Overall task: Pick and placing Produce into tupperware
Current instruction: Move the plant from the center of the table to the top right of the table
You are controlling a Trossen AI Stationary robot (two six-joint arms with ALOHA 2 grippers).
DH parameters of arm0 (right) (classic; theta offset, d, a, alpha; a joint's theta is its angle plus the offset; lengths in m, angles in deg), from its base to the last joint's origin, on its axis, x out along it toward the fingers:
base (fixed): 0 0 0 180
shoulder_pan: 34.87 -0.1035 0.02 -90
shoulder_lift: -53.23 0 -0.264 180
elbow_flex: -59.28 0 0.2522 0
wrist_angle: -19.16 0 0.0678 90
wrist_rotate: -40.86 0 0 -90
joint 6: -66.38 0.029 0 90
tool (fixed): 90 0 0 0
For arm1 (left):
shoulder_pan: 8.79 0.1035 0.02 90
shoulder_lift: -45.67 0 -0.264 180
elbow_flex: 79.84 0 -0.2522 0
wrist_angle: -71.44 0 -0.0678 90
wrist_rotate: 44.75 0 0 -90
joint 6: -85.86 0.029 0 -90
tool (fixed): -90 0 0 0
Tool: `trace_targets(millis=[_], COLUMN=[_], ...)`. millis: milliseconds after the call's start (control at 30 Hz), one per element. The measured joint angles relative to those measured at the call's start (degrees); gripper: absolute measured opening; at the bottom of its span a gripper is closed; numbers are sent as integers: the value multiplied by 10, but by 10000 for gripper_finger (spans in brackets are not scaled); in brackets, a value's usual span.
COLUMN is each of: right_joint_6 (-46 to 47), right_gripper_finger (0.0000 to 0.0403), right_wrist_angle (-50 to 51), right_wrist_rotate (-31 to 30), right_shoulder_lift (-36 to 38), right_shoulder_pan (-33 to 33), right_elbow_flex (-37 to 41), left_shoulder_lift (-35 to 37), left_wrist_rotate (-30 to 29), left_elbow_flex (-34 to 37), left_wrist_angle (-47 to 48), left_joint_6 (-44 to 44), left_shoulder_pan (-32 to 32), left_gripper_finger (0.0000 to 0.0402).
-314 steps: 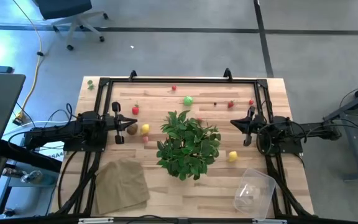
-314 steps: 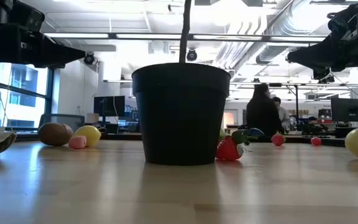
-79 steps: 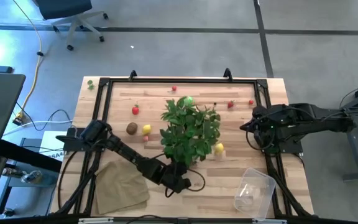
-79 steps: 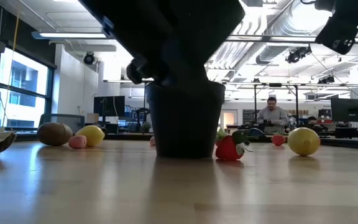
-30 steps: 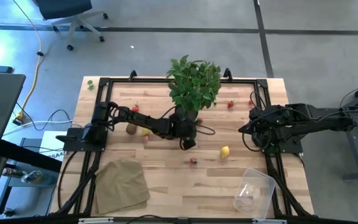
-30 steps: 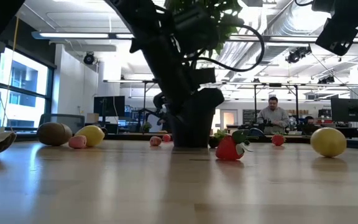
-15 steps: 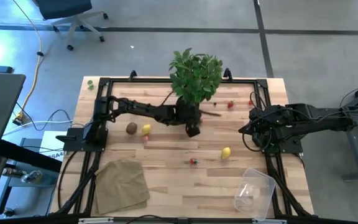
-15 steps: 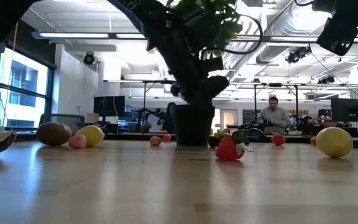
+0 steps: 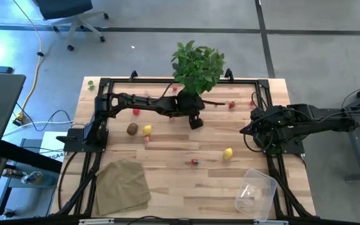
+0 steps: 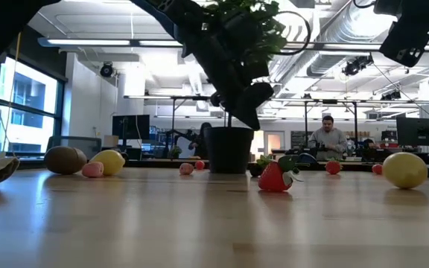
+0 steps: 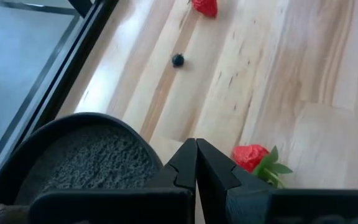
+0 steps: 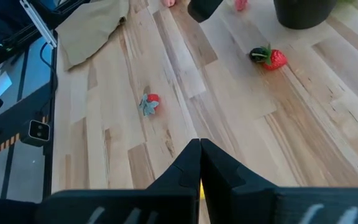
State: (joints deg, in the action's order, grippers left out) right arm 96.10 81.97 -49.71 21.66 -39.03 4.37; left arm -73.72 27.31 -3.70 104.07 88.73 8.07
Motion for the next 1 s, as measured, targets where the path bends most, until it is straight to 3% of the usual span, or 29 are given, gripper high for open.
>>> trace_targets(millis=[467, 1000], right_joint_6=[-2, -17], right_gripper_finger=[0, 0], right_wrist_angle=[0, 10], right_wrist_rotate=[-3, -2], right_shoulder_lift=[0, 1], right_shoulder_pan=[0, 0], right_elbow_flex=[0, 0], left_shoulder_lift=[-1, 50], left_wrist_rotate=[11, -47], left_elbow_flex=[0, 1], left_wrist_angle=[53, 253], left_joint_6=[34, 12], left_shoulder_pan=[-43, -56], left_gripper_finger=[1, 0])
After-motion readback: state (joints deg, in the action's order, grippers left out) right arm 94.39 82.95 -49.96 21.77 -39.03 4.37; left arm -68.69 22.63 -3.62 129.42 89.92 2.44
